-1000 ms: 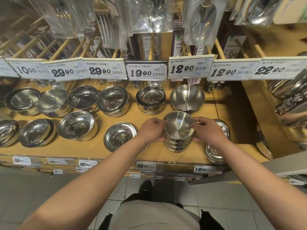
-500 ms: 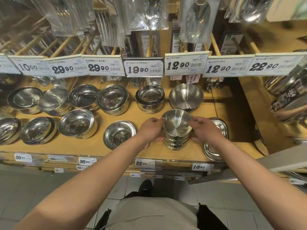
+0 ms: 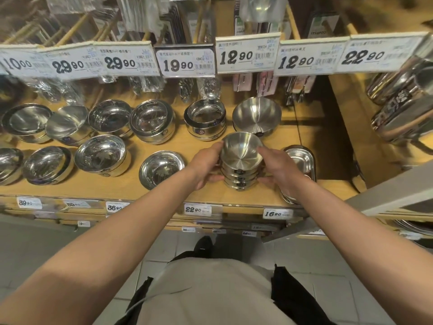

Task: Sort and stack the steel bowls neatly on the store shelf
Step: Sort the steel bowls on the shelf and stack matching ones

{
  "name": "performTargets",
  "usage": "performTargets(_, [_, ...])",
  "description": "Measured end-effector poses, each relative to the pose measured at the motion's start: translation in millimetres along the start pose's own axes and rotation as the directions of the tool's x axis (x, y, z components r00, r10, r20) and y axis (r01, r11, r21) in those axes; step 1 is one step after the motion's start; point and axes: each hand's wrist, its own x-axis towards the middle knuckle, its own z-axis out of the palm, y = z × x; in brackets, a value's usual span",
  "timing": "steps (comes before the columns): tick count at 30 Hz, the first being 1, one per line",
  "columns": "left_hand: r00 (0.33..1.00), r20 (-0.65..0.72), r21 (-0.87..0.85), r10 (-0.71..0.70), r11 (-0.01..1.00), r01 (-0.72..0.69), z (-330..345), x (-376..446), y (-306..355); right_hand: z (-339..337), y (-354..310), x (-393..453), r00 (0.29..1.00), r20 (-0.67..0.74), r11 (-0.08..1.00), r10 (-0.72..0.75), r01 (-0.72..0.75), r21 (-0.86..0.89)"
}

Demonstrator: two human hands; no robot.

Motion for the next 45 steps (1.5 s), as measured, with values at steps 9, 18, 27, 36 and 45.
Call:
performTargets(9, [1.000,0.002,0.003,0.025,1.000,-0.025,-1.1,0.5,4.6,3.5,1.1,1.7,0.999,-0.034,1.000,-0.017,0.017,0.009])
performTargets(18, [1.000,0.013,0.019,0.016,1.000,-0.016,-4.8,4.8,3.9,1.7,3.7,2.3,1.000,-0.011,1.000,0.000,0.000,0.004])
performTargets(27, [1.000,0.006,0.044,0.021,0.999,-0.022,-3.7,7.3,6.8,5.4,3.7,-5.8,0.999,-0.028,0.999,-0.025,0.026,0.038])
performTargets(36, [1.000,0.024,0.035,0.004,0.999,-0.005,-6.9,10.4,6.5,7.3,2.8,-11.1,0.999,-0.032,0.994,-0.012,0.015,0.108])
performTargets(45, [0.984,-0.111,0.132,0.138,0.984,-0.124,-7.2,20.1,6.5,3.3,-12.2,-8.6,0.995,-0.089,0.999,-0.037,0.034,-0.035])
